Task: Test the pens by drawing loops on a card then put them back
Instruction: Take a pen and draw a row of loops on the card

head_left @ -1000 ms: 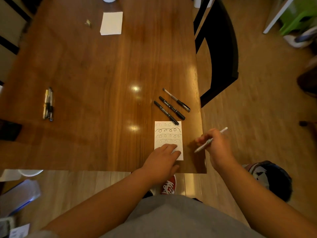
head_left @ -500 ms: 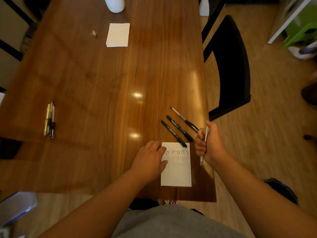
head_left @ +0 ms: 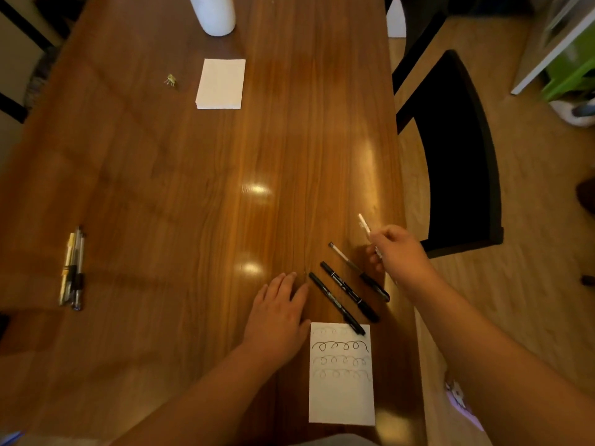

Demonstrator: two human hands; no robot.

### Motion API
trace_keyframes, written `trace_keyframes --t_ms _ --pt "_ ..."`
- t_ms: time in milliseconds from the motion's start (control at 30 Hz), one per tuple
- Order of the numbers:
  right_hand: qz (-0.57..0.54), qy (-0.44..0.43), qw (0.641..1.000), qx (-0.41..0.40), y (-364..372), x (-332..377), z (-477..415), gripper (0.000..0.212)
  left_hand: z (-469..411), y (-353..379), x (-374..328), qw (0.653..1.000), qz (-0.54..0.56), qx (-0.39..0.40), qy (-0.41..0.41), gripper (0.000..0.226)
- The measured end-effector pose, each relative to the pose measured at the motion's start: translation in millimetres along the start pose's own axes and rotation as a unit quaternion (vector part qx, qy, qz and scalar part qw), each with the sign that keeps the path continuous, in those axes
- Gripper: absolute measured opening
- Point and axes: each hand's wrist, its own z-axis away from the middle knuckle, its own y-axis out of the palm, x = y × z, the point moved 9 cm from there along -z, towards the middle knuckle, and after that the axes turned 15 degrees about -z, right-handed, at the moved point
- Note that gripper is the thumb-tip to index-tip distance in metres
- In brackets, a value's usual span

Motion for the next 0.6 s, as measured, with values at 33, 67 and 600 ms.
trace_keyframes --t_ms 33,67,600 --pt "0.045 -0.029 0.999 -0.003 0 5 -7 0.011 -1 1 0 1.0 -0.001 0.0 0.0 0.072" --pt "0.089 -0.049 0.995 -0.01 0 8 -13 0.007 -2 1 0 1.0 -0.002 0.001 0.001 0.072" --pt "0.308 -0.127 0.943 -0.017 14 -23 -31 0.011 1 4 3 1.0 0.0 -0.01 0.014 0.066"
